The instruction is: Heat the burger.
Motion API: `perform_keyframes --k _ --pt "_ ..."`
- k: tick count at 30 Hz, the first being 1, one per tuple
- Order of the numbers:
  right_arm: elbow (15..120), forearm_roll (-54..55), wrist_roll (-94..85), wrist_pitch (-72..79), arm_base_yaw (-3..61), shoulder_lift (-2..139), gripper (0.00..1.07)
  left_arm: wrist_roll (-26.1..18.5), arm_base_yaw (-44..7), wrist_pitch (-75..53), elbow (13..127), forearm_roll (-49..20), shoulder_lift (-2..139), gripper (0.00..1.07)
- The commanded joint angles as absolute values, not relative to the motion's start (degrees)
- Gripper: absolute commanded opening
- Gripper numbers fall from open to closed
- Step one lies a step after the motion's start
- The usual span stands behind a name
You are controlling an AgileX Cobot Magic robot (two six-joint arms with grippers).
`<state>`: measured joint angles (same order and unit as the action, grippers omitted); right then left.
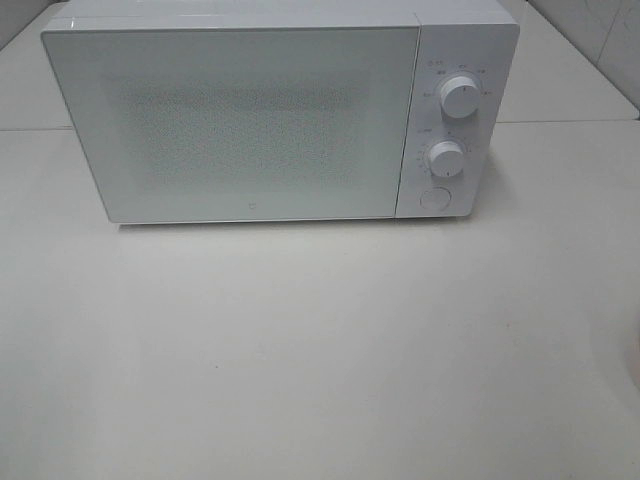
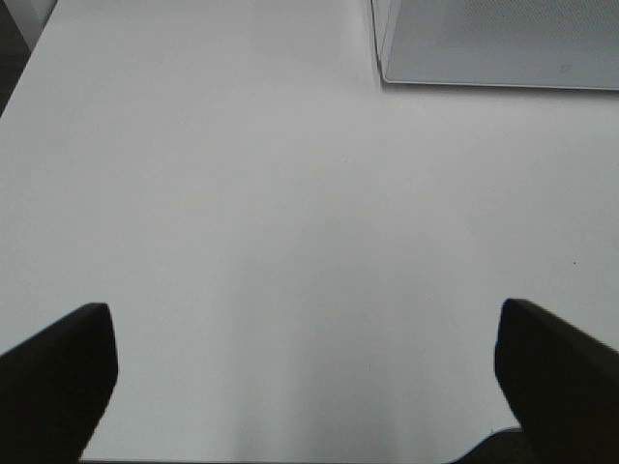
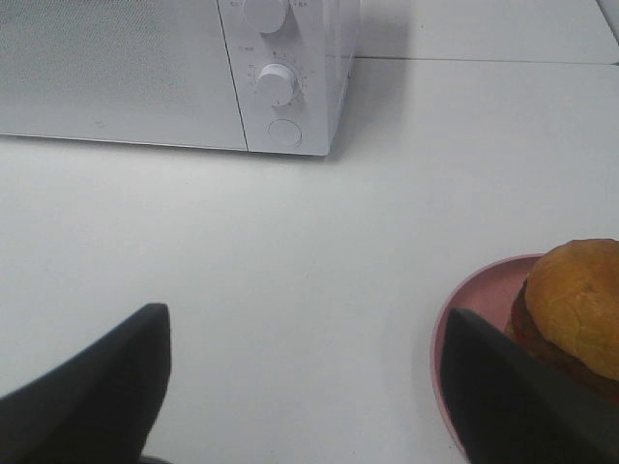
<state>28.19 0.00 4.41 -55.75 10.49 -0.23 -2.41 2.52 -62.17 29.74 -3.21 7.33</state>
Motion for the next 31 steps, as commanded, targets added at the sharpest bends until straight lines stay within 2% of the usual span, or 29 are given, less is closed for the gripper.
perform_keyframes --k 1,7,31 --pt "28.07 0.0 4.41 -54.72 10.08 -1.95 0.76 -1.95 2.58 -61.36 29.56 -3.09 5.61 0.98" --pt "28.07 0.0 4.41 -54.72 10.08 -1.95 0.76 -1.95 2.58 -61.36 29.56 -3.04 -1.32 0.98" --pt "28.07 0.0 4.41 -54.72 10.08 -1.89 0.76 -1.95 2.58 -61.36 29.56 -2.86 -1.26 0.98"
